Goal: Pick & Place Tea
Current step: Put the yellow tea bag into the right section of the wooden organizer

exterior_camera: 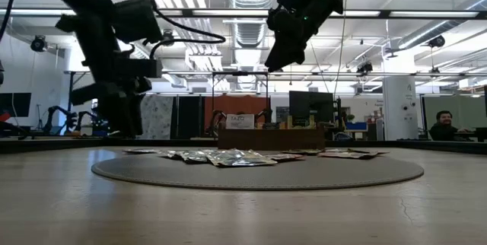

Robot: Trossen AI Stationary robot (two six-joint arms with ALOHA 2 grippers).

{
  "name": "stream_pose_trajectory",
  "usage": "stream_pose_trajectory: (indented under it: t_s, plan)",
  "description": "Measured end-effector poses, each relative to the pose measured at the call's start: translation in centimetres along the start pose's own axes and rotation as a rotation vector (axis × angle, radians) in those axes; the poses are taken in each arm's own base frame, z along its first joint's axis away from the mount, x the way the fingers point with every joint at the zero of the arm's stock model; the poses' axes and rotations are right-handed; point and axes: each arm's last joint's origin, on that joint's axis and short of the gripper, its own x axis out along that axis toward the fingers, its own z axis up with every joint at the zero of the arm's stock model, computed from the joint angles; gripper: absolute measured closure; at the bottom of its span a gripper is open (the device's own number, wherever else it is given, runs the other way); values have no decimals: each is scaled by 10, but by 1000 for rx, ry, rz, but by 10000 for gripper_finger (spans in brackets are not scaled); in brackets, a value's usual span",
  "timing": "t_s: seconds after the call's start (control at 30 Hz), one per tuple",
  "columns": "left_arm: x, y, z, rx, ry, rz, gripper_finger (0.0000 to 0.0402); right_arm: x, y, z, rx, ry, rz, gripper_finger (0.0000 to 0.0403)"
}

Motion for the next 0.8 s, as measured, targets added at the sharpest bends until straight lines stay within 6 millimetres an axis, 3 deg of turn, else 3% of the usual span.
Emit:
stream_pose_trajectory:
  t_s: [0.17,0.3,0.5,0.8]
  plan:
    - [14,-3,-8,-27,-1,9,262,8,10,0,6,17,23,227]
    - [25,-5,-9,-172,13,7,262,9,17,2,-12,5,34,227]
    - [37,-5,1,-528,-15,18,262,10,22,4,3,-16,41,227]
    - [52,-5,13,-1270,-81,-7,262,10,22,8,15,-47,41,227]
